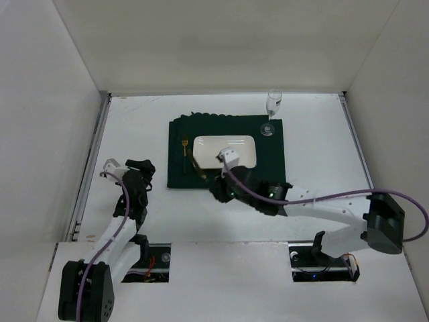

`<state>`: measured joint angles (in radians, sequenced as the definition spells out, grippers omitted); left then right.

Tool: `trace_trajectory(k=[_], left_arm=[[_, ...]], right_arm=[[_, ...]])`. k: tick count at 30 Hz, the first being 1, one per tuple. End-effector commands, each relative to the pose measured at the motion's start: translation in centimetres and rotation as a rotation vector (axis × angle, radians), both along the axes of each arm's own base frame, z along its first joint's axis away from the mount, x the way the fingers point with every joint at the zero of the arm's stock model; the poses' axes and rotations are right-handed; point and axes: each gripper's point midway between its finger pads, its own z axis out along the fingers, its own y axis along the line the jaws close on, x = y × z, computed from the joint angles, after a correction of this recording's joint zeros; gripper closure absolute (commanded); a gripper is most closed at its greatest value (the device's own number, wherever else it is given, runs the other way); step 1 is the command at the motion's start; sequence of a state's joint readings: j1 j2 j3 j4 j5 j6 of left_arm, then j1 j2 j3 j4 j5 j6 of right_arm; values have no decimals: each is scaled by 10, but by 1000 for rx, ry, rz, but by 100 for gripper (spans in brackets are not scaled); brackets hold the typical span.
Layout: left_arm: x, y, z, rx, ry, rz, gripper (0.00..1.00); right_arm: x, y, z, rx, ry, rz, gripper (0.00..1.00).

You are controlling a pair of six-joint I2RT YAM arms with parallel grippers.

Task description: Set the dinner table for one person

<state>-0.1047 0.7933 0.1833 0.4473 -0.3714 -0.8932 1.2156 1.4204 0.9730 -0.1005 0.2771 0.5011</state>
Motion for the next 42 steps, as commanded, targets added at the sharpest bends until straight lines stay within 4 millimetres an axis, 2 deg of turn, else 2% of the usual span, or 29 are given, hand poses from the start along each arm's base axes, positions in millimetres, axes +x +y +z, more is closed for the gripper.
trace_trajectory(k=[1,9,12,16,19,27,34,42], left_arm=[[6,-10,-1,-1,-10,-26,49],[12,-28,-7,12,3,-77,49],[12,-35,-9,14,6,-97,49],[14,-39,-11,19,12,-112,49],[14,-39,-12,18,13,-117,48],[15,-42,-16,24,26,-126,48],[15,-40,-16,25,25,-120,48],[17,-40,-18,32,35,-118,48]], right_arm=[[48,-49,9,28,-34,-184,89],[117,-151,2,6,-26,-489,89],[138,-189,-10,-37,-13,-600,89],[159,-221,-30,-124,7,-692,89],[169,-239,-43,-159,26,-739,89],[188,-237,-72,-215,55,-726,88],[197,-225,-92,-212,86,-692,88],[203,-230,-95,-213,84,-699,85]])
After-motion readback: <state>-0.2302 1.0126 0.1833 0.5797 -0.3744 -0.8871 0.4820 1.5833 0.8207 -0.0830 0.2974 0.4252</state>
